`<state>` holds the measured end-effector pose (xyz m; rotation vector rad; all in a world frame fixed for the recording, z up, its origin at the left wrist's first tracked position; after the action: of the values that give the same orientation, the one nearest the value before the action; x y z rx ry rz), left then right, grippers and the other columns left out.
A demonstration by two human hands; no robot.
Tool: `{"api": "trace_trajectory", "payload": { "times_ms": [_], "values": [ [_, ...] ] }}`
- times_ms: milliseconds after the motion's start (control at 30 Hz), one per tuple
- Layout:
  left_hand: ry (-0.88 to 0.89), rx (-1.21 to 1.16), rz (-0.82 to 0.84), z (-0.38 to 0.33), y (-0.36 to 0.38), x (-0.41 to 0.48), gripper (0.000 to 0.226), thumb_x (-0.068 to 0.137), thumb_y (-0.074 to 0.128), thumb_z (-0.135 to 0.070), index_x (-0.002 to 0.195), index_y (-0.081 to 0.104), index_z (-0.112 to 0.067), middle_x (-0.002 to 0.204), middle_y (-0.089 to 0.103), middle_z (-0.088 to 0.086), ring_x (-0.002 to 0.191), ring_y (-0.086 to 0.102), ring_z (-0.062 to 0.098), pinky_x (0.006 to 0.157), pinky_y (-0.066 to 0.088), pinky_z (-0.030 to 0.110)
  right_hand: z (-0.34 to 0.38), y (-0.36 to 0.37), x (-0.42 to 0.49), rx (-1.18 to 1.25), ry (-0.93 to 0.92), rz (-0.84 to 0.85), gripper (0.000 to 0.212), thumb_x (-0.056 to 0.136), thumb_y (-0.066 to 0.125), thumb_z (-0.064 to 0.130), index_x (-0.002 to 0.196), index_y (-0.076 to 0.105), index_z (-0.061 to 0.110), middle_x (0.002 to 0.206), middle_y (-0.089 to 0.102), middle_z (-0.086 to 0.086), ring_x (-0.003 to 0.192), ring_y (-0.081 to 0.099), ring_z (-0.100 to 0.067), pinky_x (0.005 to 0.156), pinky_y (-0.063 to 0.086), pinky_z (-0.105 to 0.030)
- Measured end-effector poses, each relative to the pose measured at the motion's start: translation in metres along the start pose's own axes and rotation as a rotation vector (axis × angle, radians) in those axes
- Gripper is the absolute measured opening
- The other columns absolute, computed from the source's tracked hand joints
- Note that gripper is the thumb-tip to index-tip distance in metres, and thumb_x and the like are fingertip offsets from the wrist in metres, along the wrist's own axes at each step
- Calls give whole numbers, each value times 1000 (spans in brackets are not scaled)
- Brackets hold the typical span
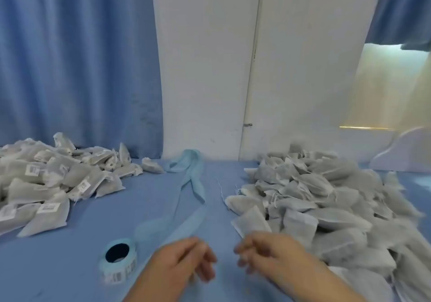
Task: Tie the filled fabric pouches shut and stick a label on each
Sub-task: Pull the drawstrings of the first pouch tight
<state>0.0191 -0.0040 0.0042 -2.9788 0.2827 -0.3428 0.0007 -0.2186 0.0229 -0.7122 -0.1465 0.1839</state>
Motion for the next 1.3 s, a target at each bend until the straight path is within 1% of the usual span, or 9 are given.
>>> {"api": "trace_trajectory", "payload": {
  "times_ms": [167, 433, 533, 733, 800, 1067, 1133, 1233, 1300],
  "values": [
    [-96, -105, -428, -3, 36, 80, 34, 99, 43, -14, 74, 65, -12, 65, 68, 0, 60, 61, 9, 59, 45, 22, -12, -23, 94, -667, 272, -242, 43, 93, 51, 31, 132, 43, 14, 132, 51, -6, 123, 48, -24, 99, 42, -33],
    [-247, -215, -546, 80, 40, 92, 34, 99, 42, -13, 75, 64, -7, 66, 67, 7, 59, 61, 16, 51, 45, 18, -61, 3, 115, -787, 453, -175, 38, 91, 53, 17, 126, 42, 10, 132, 52, -10, 123, 48, -28, 94, 43, -33],
    [-215, -200, -568, 87, 39, 91, 35, 100, 42, -16, 75, 64, -7, 64, 67, 6, 59, 59, 16, 54, 46, 23, -53, 7, 123, -573, 271, -324, 36, 89, 56, 24, 122, 47, 11, 122, 58, -7, 115, 54, -27, 84, 43, -32],
    [-210, -146, -538, 83, 45, 97, 38, 100, 43, -30, 79, 66, -9, 75, 71, 4, 67, 66, 14, 63, 51, 27, -40, 31, 139, 770, 202, -454, 20, 84, 72, 17, 99, 61, 9, 75, 68, 6, 62, 63, 1, 55, 48, -15],
    [-238, -151, -474, 82, 49, 98, 41, 100, 43, -36, 80, 68, -9, 76, 72, 2, 74, 68, 17, 72, 52, 31, -46, 39, 144, 957, 235, -497, 26, 86, 70, 15, 107, 56, 8, 85, 67, 0, 64, 63, -2, 52, 47, -13],
    [-21, 399, -322, 67, 56, 92, 18, 89, 61, -38, 76, 62, -24, 70, 60, -9, 67, 54, 3, 61, 40, 15, -57, 52, 150, 931, 314, -577, 71, 87, 70, 20, 141, 24, 8, 134, 49, -11, 118, 55, -23, 99, 47, -36],
    [13, 467, -321, 69, 56, 93, 21, 92, 59, -26, 74, 62, -15, 69, 59, -5, 64, 50, 6, 62, 38, 18, -58, 50, 152, 950, 341, -555, 73, 87, 70, 29, 141, 24, 9, 133, 50, -9, 115, 55, -21, 92, 50, -33],
    [-131, 164, -413, 73, 50, 96, 28, 93, 58, -21, 70, 64, -7, 57, 64, -1, 54, 56, 7, 54, 41, 13, -59, 52, 152, 1004, 309, -494, 56, 93, 57, 38, 134, 40, 4, 119, 59, -6, 92, 60, -14, 68, 48, -21],
    [-286, -289, -456, 75, 49, 98, 24, 95, 56, -16, 76, 66, -4, 57, 67, -2, 53, 62, 5, 53, 48, 15, -62, 58, 148, 1044, 230, -471, 46, 95, 52, 34, 134, 46, 9, 123, 62, -6, 103, 61, -14, 83, 51, -25]
  ]
}}
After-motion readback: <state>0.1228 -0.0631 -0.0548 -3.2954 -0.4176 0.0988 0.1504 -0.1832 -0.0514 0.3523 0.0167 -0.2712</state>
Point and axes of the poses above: each hand's wrist, its own x-axis towards the middle knuckle, its own y-axis out of the palm, z = x × y, the point moved 2 cm from there along x, towards the middle knuckle
